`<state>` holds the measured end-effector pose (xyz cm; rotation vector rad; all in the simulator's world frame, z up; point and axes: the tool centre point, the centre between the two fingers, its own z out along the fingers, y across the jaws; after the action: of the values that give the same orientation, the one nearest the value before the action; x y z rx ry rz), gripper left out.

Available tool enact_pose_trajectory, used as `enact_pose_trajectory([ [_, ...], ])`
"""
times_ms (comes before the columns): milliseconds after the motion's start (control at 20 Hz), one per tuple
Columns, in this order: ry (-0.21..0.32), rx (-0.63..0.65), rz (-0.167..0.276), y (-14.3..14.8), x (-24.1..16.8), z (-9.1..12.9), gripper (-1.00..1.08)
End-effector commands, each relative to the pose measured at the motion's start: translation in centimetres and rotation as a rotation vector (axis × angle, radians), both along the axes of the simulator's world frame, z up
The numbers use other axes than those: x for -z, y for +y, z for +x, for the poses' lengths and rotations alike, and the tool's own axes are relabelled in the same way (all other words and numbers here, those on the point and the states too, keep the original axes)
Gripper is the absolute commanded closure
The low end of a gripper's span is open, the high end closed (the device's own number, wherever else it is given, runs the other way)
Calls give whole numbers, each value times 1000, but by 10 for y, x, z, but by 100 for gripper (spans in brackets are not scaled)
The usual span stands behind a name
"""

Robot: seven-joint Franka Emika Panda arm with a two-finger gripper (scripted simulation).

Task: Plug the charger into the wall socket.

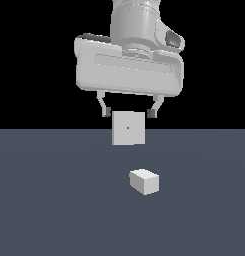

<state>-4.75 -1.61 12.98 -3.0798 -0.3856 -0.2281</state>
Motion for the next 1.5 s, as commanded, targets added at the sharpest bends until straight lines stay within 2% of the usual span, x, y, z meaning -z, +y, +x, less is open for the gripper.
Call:
enact_pose_trajectory([
  [0,-14,-42,2,-3,11,-8,-92],
  [700,-66,-211,14,-17,57,-34,-92],
  [1450,-75,-245,18,-20,71,-38,-92],
])
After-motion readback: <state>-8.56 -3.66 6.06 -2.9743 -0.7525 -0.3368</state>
